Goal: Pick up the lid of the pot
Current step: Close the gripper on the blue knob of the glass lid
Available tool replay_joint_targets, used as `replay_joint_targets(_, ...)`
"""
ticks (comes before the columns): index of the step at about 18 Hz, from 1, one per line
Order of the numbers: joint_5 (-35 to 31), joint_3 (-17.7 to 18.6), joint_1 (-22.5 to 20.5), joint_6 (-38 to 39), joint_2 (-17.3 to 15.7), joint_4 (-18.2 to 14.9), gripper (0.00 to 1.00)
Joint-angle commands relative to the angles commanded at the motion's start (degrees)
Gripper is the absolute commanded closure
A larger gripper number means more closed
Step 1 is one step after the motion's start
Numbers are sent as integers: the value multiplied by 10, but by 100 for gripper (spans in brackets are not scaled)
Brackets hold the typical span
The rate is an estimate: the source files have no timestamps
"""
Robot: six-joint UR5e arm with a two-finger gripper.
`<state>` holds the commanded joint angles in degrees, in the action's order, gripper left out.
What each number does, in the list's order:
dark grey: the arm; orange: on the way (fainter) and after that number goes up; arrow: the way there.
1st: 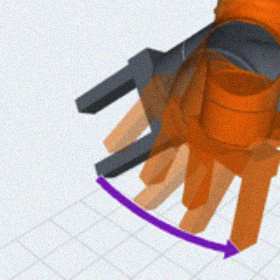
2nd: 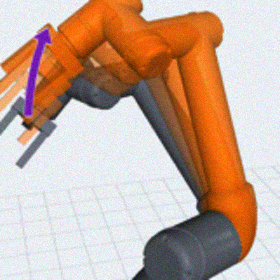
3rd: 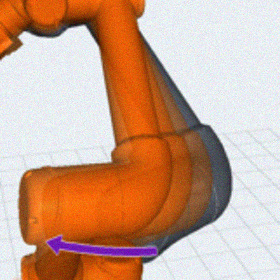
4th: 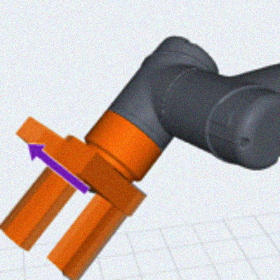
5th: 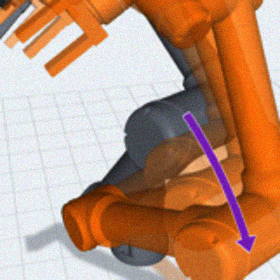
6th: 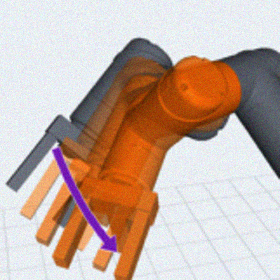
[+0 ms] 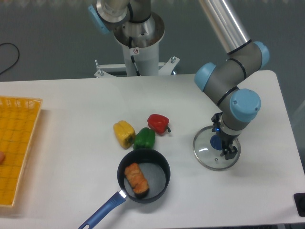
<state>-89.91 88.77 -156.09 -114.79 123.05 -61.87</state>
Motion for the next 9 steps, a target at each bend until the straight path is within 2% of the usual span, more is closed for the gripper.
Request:
replay_joint_targets(3, 0, 0, 0, -6, 4, 5, 1)
replay_joint_targets(9, 0, 1, 1, -10, 4, 7, 14)
